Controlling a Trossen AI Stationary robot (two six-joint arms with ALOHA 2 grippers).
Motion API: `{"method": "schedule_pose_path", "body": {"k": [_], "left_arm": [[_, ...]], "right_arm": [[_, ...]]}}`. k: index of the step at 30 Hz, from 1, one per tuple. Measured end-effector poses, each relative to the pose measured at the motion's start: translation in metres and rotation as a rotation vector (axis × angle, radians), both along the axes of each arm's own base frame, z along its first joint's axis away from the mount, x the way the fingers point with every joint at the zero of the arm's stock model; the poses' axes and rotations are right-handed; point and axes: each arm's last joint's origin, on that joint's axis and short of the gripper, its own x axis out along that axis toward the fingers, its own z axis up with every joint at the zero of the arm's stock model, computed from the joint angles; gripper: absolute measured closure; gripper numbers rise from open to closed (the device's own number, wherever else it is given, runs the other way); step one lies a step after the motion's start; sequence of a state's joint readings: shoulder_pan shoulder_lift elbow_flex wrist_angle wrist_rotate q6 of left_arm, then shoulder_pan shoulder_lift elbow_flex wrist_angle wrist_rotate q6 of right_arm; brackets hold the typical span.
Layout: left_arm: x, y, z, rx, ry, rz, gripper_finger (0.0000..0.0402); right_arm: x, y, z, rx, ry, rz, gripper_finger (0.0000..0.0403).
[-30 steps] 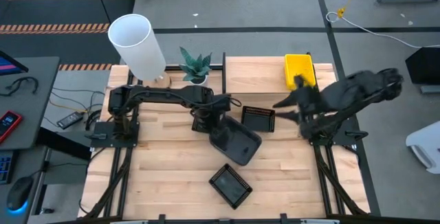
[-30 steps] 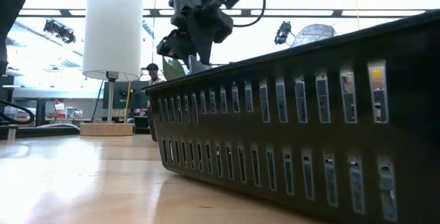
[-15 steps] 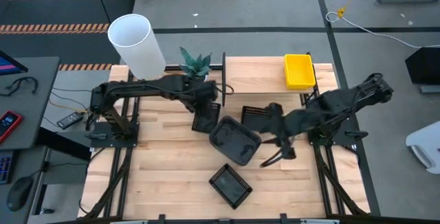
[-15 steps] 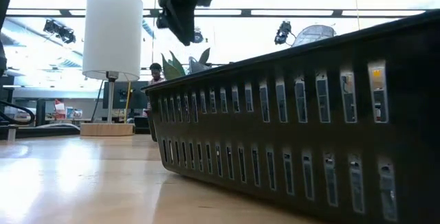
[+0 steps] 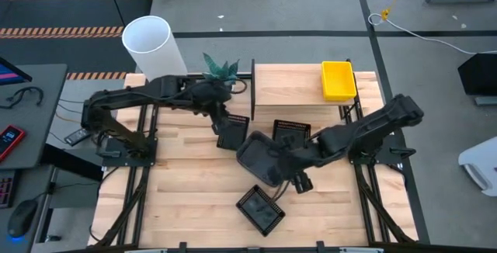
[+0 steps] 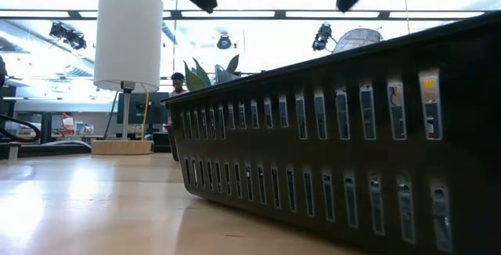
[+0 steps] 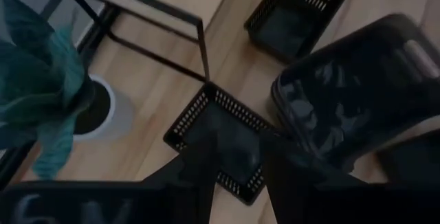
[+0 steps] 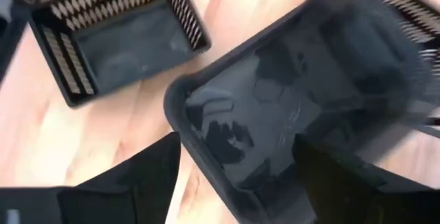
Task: Stack baskets on shelf by color
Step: Put the stacked gray bins on the shelf
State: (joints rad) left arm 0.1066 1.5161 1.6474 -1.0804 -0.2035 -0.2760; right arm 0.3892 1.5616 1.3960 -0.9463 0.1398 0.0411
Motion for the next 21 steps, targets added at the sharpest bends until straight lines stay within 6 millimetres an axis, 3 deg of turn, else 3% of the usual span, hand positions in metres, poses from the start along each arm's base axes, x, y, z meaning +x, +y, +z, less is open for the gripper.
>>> {"method": "schedule_pose_path", "body": {"k": [7, 13, 21], "left_arm": [[-0.015, -0.005, 0.014, 0.005, -0.05, -0.004, 0.0285], [-0.02, -0.009, 0.017, 0.005, -0.048, -0.023, 0.0285], [-0.02, -0.009, 0.017, 0.007, -0.053, -0.024, 0.0285]], "right_arm": [[0.02, 0.004, -0.041, -0.005, 0.183, 0.099, 0.0118], [0.021, 0.007, -0.064, -0.03, 0.336, 0.114, 0.0135], [0.034, 0.01, -0.092, -0.101, 0.37, 0.102, 0.0159]]}}
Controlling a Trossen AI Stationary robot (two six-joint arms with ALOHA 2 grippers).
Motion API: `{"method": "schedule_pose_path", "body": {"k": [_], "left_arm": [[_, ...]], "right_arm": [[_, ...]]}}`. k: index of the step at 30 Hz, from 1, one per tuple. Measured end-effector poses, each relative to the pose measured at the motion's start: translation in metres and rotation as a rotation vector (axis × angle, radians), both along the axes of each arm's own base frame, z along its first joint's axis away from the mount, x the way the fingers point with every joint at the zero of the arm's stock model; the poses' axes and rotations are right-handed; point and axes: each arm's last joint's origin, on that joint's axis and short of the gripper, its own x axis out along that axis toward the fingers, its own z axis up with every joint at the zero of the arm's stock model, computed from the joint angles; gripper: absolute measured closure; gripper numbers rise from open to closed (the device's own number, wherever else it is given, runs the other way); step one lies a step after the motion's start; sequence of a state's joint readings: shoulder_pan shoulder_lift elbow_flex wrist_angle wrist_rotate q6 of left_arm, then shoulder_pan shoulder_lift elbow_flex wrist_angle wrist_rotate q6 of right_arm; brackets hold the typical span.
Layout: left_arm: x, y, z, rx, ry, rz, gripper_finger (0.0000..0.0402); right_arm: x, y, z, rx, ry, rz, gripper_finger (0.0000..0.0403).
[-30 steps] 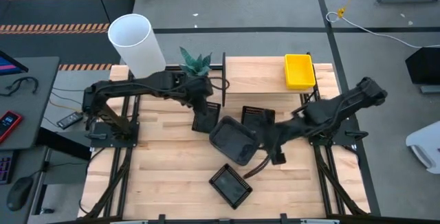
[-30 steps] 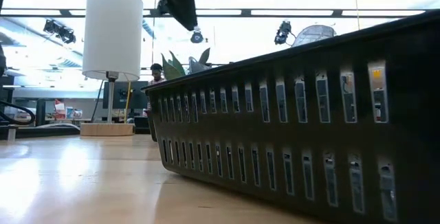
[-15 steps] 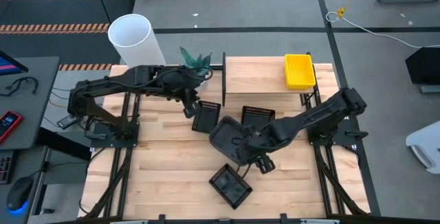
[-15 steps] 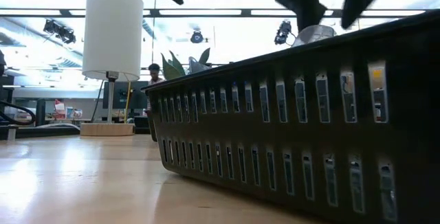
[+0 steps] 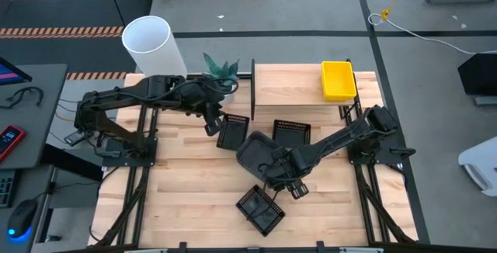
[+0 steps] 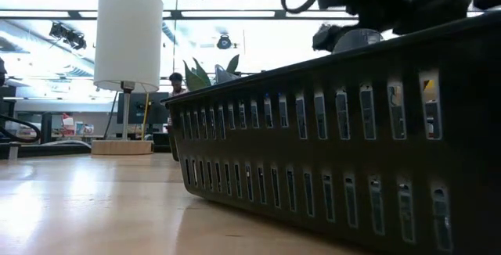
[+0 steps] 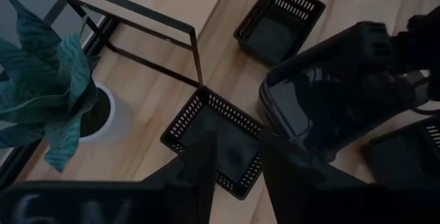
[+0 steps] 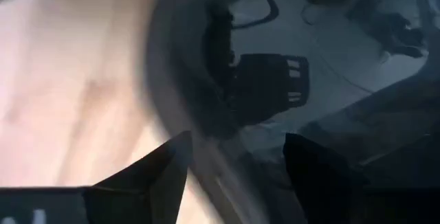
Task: Stack baskets on shelf by color
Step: Put the stacked gray bins on the shelf
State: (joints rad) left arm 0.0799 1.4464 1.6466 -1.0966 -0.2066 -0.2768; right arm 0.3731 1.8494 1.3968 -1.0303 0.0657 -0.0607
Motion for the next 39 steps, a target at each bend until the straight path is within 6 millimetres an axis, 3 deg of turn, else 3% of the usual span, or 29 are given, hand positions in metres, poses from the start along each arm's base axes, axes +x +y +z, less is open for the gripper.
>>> {"method": "schedule_pose_path", "body": {"k": [5, 14, 17, 24, 31, 35, 39], "left_arm": [[-0.001, -0.002, 0.001, 0.0, -0.002, -0.006, 0.0285], [-0.001, -0.002, 0.001, 0.0, -0.002, -0.007, 0.0285], [-0.001, -0.002, 0.001, 0.0, -0.002, -0.007, 0.0285], [-0.001, -0.002, 0.001, 0.0, -0.003, -0.007, 0.0285], [-0.001, -0.002, 0.001, 0.0, -0.003, -0.006, 0.0285], [-0.001, -0.002, 0.001, 0.0, -0.003, -0.006, 0.0285], [0.0, -0.002, 0.001, 0.0, -0.01, -0.006, 0.0285]], "right_arm": [[0.004, 0.0, -0.011, -0.05, 0.013, 0.025, 0.021], [0.006, 0.001, -0.01, -0.05, -0.007, 0.081, 0.0371], [0.0, -0.002, -0.001, -0.059, 0.034, 0.064, 0.0385], [-0.011, 0.0, 0.058, 0.009, -0.04, 0.085, 0.0381], [-0.035, -0.004, 0.143, 0.077, -0.175, 0.029, 0.0385], [-0.054, -0.027, 0.189, 0.041, -0.268, -0.073, 0.038], [-0.066, -0.059, 0.202, 0.025, -0.282, -0.174, 0.0385]]}}
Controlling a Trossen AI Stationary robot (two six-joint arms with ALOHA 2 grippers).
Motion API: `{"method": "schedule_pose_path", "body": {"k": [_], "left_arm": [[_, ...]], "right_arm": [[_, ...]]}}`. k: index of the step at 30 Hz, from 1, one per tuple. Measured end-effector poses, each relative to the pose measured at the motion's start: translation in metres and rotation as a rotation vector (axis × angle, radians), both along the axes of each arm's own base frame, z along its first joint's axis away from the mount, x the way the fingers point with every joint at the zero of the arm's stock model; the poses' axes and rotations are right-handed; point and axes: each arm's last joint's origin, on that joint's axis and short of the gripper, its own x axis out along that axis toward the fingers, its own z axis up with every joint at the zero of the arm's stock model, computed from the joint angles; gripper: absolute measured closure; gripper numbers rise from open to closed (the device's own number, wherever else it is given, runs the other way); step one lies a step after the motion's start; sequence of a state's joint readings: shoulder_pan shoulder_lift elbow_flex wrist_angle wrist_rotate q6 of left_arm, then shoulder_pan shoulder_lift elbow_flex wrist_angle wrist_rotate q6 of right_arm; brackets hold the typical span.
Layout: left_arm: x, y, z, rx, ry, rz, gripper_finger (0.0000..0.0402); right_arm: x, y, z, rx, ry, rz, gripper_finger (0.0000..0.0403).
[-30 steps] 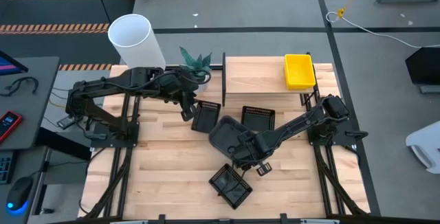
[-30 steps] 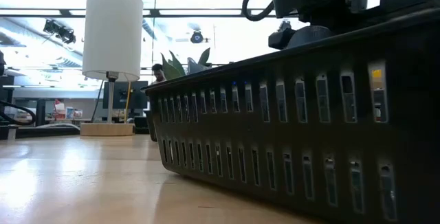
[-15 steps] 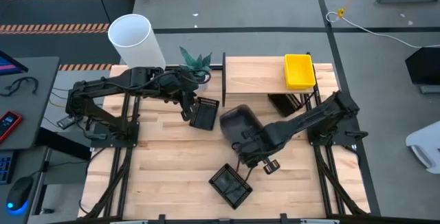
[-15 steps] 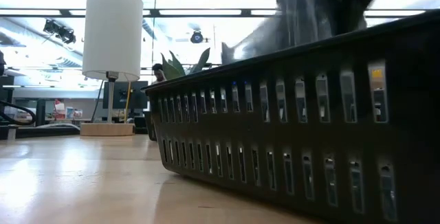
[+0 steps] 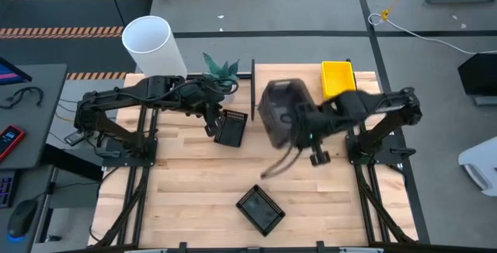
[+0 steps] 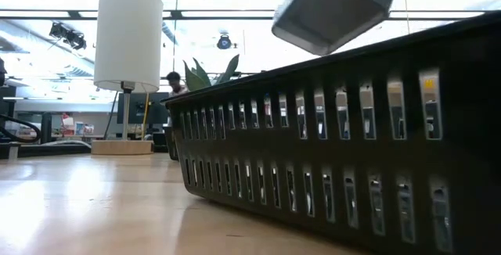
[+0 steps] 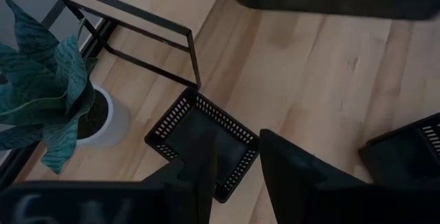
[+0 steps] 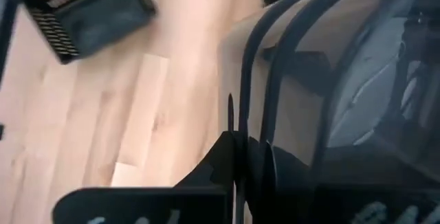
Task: Stack baskets on shelf by color
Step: Put the stacked gray bins on the shelf
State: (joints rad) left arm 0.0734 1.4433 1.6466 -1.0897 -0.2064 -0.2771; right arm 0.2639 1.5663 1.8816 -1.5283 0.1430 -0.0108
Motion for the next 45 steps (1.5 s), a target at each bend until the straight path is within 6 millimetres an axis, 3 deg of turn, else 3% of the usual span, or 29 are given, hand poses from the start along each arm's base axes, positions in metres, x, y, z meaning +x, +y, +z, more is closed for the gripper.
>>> {"method": "schedule_pose_path", "body": {"k": [6, 23, 32, 45], "left_arm": [[0.002, 0.0, 0.002, 0.002, -0.027, 0.0, 0.0285], [0.002, 0.0, 0.002, -0.014, -0.037, 0.019, 0.0285], [0.002, 0.0, 0.002, -0.014, -0.035, 0.019, 0.0285], [0.002, 0.0, 0.002, -0.014, -0.035, 0.02, 0.0285]], "right_arm": [[-0.006, -0.043, -0.002, -0.051, 0.024, -0.1, 0.0383], [-0.015, -0.149, -0.047, -0.127, 0.215, -0.195, 0.0379], [-0.023, -0.168, -0.06, -0.156, 0.282, -0.268, 0.0371], [-0.024, -0.168, -0.064, -0.144, 0.296, -0.308, 0.0294]]}}
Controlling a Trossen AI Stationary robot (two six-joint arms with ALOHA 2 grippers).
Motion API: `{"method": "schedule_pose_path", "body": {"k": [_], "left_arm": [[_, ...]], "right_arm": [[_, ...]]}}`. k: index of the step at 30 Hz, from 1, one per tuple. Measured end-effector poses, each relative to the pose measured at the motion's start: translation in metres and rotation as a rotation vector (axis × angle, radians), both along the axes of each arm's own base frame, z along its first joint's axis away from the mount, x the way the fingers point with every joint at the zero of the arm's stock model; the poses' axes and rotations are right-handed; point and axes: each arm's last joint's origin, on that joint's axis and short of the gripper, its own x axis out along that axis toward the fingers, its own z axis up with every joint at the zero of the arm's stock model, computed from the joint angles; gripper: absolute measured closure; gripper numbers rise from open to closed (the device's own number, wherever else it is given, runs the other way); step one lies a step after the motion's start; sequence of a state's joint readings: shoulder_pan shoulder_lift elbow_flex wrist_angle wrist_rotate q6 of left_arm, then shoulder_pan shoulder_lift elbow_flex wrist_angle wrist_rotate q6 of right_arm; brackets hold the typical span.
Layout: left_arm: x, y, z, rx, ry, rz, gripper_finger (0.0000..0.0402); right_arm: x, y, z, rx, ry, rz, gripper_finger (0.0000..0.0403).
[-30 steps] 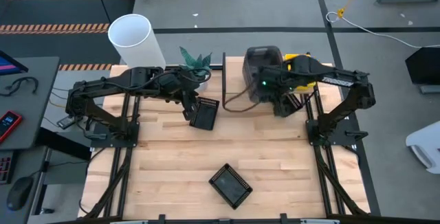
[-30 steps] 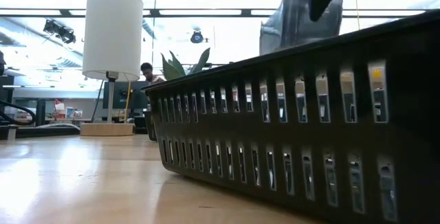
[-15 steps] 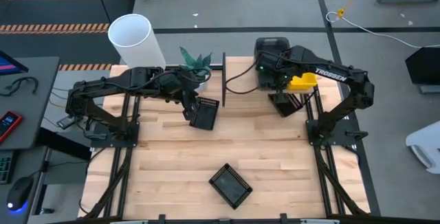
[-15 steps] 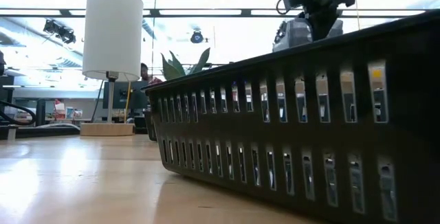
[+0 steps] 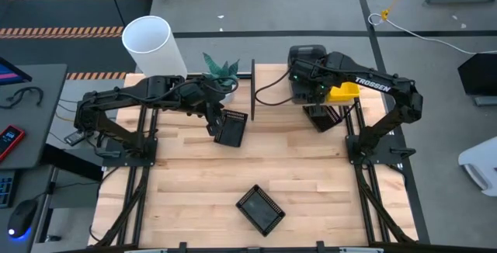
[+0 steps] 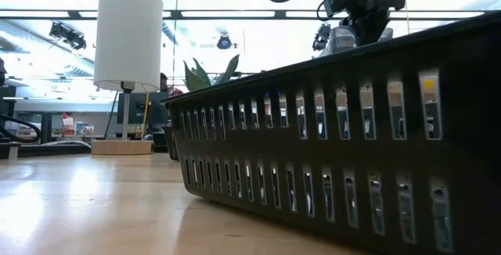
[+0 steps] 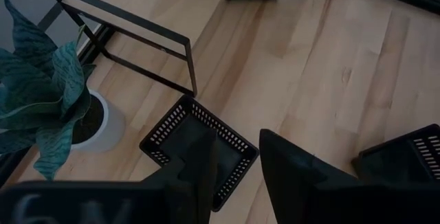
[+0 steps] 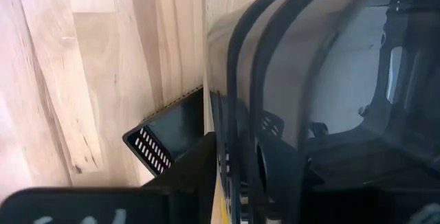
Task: Stack baskets on shelf by color
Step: Put the stacked gray bins on the shelf, then adjust the black bin
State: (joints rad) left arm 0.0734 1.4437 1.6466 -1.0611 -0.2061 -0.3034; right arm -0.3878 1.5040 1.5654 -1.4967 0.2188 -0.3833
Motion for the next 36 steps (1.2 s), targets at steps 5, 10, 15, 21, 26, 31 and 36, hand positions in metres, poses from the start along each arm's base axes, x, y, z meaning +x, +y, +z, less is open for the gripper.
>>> {"method": "schedule_pose_path", "body": {"k": [5, 10, 15, 21, 26, 31, 36], "left_arm": [[0.0, 0.0, 0.0, 0.0, 0.0, 0.0, 0.0285], [0.0, 0.0, 0.0, 0.0, 0.0, 0.0, 0.0285], [0.0, 0.0, 0.0, 0.001, 0.0, 0.0, 0.0285], [0.0, 0.0, 0.0, 0.003, 0.0, 0.001, 0.0285], [-0.001, 0.0, -0.001, 0.002, 0.014, 0.002, 0.0285], [-0.001, 0.0, -0.001, 0.002, 0.013, 0.002, 0.0285], [-0.001, 0.0, -0.001, 0.003, 0.014, 0.001, 0.0285]], "right_arm": [[0.0, 0.0, 0.0, 0.004, -0.006, -0.023, 0.0269], [-0.002, 0.001, 0.003, 0.006, -0.002, -0.037, 0.0242], [-0.006, 0.002, 0.022, -0.014, -0.037, -0.103, 0.0212], [-0.007, 0.016, 0.056, -0.052, -0.202, -0.17, 0.0178], [-0.006, 0.037, 0.079, -0.043, -0.33, -0.193, 0.0167], [-0.009, 0.063, 0.085, 0.008, -0.403, -0.251, 0.0169], [-0.017, 0.083, 0.078, 0.045, -0.416, -0.309, 0.017]]}}
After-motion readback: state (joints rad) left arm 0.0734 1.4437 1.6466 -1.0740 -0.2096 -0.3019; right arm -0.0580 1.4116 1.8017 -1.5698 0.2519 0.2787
